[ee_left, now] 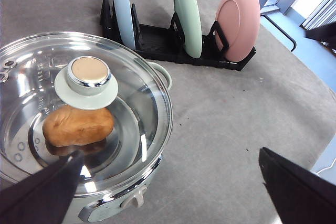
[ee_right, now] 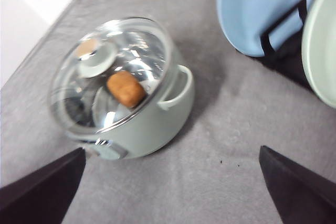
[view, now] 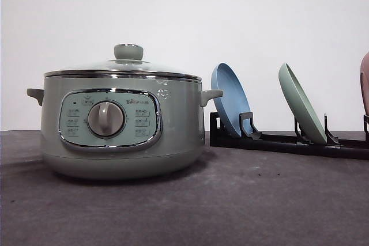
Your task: Transfer potato from steamer to green plate
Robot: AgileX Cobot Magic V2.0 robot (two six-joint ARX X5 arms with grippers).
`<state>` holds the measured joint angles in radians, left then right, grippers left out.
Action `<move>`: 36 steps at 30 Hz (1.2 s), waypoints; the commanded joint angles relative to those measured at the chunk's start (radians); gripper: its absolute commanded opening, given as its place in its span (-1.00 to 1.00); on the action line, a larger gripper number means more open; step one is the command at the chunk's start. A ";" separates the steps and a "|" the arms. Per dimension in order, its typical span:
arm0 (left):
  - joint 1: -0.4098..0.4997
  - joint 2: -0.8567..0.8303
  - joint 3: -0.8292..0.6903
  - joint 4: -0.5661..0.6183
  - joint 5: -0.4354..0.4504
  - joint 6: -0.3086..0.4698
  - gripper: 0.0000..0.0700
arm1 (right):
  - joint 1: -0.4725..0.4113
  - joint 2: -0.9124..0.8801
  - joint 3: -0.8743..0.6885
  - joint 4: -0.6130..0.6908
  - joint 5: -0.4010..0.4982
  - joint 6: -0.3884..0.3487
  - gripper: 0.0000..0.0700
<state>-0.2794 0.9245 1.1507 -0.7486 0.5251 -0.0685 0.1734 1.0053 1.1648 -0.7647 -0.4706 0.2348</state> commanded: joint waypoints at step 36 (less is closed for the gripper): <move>-0.005 0.011 0.021 -0.032 0.006 0.031 1.00 | -0.089 0.846 0.501 0.256 0.163 0.046 0.50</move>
<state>-0.2794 0.9249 1.1507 -0.7864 0.5251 -0.0569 0.0849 1.8195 1.6412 -0.5197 -0.3118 0.2707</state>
